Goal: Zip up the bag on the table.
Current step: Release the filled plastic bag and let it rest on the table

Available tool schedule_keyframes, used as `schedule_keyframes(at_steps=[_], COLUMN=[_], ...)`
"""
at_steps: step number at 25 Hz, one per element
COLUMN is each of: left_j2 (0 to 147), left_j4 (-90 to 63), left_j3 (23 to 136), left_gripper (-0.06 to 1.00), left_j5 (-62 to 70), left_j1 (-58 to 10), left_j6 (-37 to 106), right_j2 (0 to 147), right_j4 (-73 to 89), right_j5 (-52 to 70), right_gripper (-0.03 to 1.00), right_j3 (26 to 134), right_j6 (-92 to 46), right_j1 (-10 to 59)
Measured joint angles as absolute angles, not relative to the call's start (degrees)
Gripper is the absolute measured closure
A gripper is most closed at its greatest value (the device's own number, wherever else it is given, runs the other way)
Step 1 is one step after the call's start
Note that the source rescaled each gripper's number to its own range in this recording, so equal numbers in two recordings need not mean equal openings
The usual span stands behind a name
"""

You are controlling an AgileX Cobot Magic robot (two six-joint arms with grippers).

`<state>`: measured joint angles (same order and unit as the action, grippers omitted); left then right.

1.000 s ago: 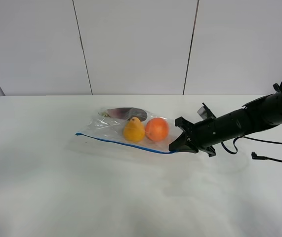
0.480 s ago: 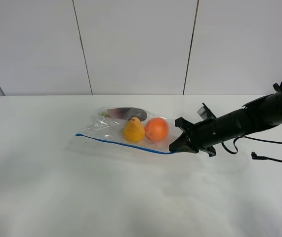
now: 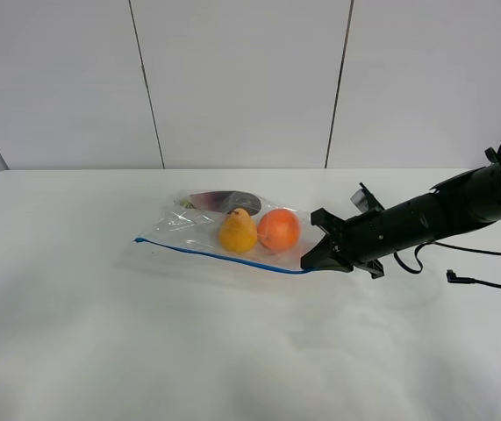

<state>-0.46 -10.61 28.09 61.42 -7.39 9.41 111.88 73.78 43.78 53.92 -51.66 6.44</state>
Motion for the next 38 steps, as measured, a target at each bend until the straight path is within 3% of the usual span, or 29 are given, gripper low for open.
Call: schedule_keyframes(at_steps=[27,30,34,38], left_j2=[-0.5,-0.5,-0.5,-0.5], left_j4=[-10.6,-10.6,-10.6,-10.6], left_j3=[28.1,28.1,28.1,28.1], left_gripper=[0.01,0.01,0.01,0.01], left_j5=[61.4,61.4,61.4,61.4], left_j1=[-7.4,-7.4,-7.4,-7.4], left_j6=[9.4,9.4,9.4,9.4], right_j2=[111.9,111.9,111.9,111.9], right_j4=[73.8,73.8,73.8,73.8], right_j5=[43.5,43.5,43.6,44.3], right_gripper=[0.96,0.89,0.71,0.66], right_j3=[53.9,53.9,53.9,53.9], right_j6=[-51.7,-51.7,-51.7,-51.7], right_j1=[6.4,6.4,6.4,6.4])
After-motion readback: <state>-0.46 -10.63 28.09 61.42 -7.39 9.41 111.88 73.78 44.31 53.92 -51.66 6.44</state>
